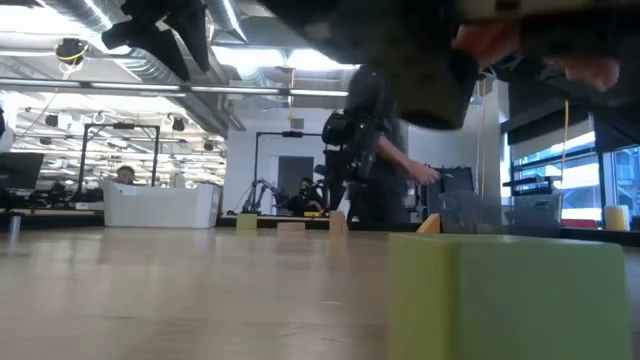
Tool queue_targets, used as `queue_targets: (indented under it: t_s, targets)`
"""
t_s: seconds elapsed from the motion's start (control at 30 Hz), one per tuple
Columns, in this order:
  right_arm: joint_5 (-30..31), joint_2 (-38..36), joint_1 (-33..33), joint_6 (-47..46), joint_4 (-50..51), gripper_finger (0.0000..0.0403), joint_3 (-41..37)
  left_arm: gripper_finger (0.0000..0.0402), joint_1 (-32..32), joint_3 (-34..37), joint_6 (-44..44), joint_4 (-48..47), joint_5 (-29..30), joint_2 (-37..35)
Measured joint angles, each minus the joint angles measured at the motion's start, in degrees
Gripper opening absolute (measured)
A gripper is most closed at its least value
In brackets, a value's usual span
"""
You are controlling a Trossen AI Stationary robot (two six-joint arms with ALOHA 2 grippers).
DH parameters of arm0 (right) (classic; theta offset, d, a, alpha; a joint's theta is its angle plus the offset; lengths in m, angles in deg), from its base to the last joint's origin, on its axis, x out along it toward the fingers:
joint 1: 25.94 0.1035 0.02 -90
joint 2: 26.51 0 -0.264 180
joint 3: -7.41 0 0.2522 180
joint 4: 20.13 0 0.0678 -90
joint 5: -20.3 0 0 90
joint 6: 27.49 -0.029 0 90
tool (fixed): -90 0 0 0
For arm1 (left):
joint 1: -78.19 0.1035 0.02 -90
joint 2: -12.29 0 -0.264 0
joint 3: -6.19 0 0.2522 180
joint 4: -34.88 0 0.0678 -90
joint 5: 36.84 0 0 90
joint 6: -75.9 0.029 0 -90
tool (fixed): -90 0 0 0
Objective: Sort & place blocks by color
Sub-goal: Put the brown block into the white bin
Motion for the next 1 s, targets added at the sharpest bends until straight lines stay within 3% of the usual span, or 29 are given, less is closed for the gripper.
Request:
queue_targets:
  t_s: [0.23, 0.53, 0.77, 1.0]
  targets:
    - [-1.2, 2.1, 0.0, -0.1, -0.7, 0.0216, 0.0, 0.0172, 0.2, 0.0, 1.0, 0.0, 0.0, 0.0]
    - [-11.2, 2.2, 0.0, -6.3, -1.7, 0.0216, 0.0, 0.0172, 0.2, 0.0, 1.1, 0.1, 0.0, 0.0]
    - [-5.9, 2.2, -0.2, -3.0, -1.6, 0.0216, 0.0, 0.0172, 0.2, 0.0, 1.1, 0.4, 0.0, 0.0]
    - [-6.1, 2.2, -1.6, -1.7, -1.5, 0.0216, 0.0, 0.0172, 0.2, 0.0, 1.2, 2.5, 0.0, 0.0]
